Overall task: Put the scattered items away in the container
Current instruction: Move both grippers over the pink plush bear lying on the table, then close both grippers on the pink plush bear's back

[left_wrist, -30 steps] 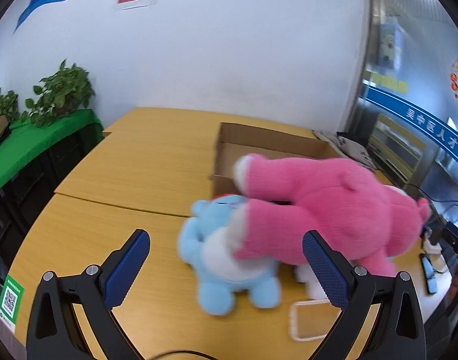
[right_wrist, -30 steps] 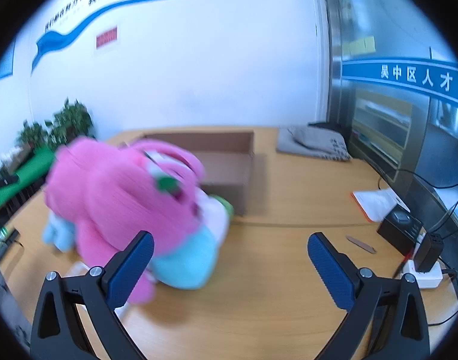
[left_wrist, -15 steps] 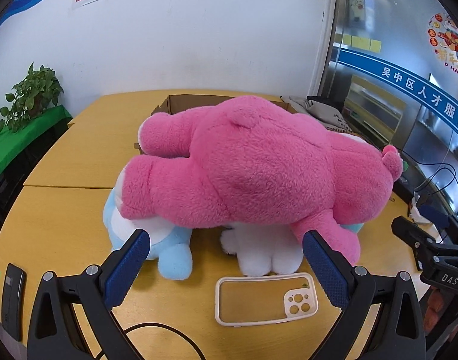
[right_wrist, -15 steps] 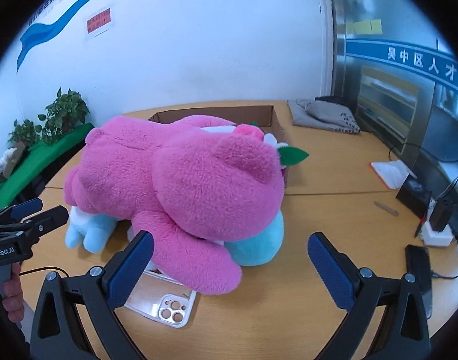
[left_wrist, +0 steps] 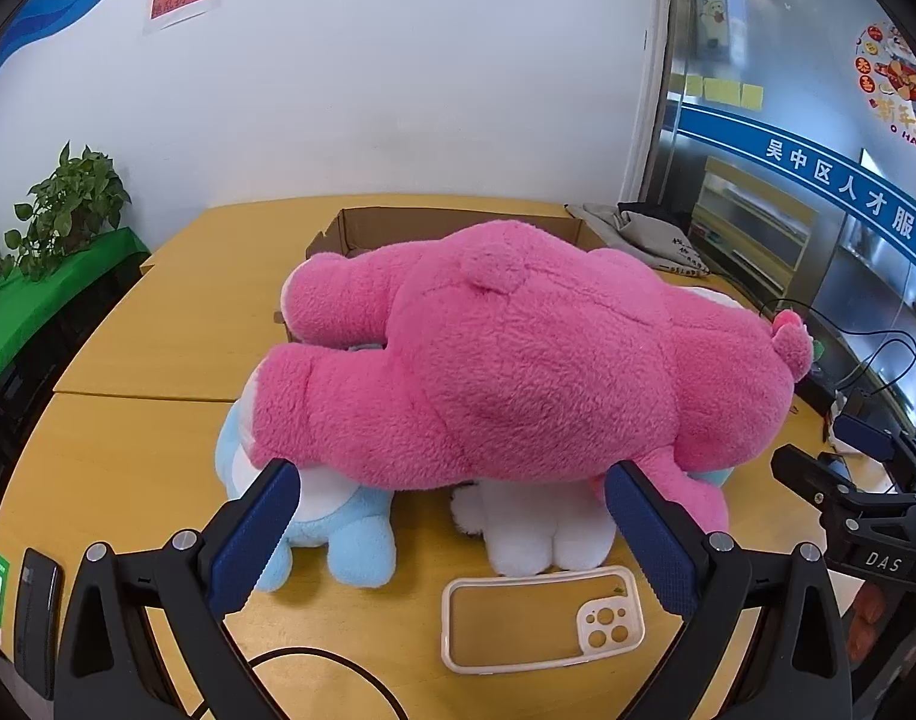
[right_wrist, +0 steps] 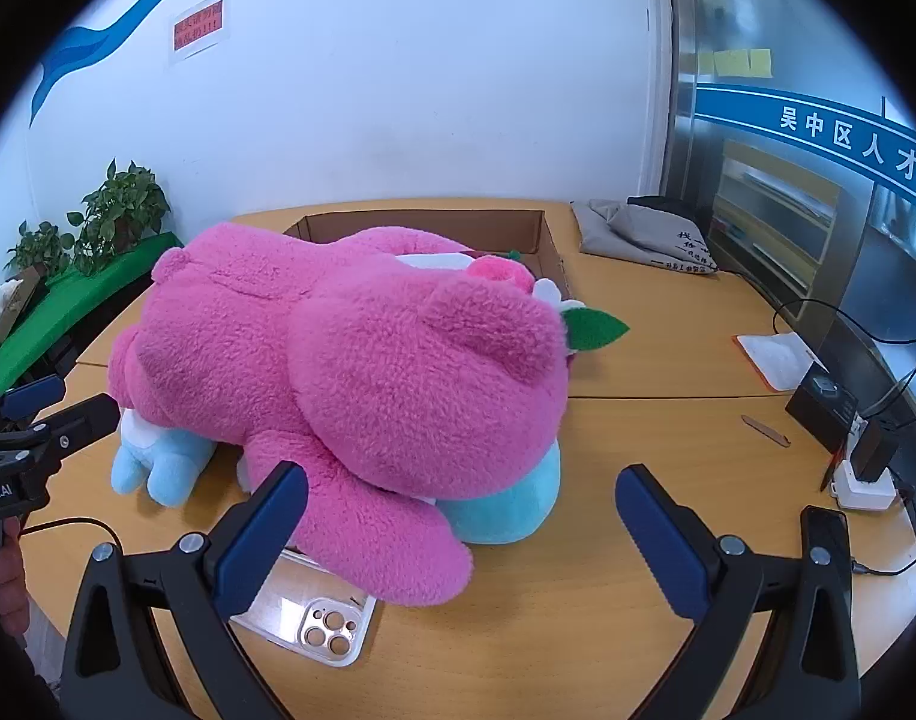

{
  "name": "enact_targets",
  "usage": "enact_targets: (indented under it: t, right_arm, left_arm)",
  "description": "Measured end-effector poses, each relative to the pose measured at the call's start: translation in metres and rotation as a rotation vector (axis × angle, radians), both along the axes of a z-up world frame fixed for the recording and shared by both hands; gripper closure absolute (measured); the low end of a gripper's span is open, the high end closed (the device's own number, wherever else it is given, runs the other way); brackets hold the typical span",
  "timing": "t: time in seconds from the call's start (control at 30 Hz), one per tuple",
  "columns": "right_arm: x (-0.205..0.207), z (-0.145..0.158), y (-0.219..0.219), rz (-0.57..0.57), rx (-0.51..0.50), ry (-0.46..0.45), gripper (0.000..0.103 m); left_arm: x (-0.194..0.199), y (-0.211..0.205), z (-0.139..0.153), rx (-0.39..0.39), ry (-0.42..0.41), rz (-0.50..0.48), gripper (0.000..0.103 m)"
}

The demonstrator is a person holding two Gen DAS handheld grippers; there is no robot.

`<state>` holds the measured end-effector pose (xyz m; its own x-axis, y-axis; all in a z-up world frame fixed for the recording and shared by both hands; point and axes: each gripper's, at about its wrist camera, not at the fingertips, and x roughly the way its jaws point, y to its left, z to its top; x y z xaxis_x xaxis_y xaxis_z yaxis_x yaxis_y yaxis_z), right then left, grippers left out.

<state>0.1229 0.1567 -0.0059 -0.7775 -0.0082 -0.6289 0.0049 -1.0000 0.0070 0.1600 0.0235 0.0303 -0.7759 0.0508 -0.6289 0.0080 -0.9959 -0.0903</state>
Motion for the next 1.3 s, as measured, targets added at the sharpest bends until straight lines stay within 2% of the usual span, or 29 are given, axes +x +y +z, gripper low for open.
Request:
enact_targets:
  t: [0.9, 1.17, 1.3]
  right_arm:
    - [-0.006, 0.003, 0.006, 0.013, -0.046, -0.001, 0.001]
    - [-0.018, 0.025, 0.015, 0.049, -0.100, 0.059, 0.001]
    - [-0.045, 0.018, 0.025, 0.016, -0.132, 0.011, 0.001]
  left_arm:
    - [-0.014, -0.001, 0.005, 0.036, -0.004, -0.049, 0.000]
    - [-0.047, 0.001, 0.025, 0.084, 0.009, -0.125, 0.000]
    - [-0.079, 0.000, 0.011, 0.101, -0.059, -0.154, 0.000]
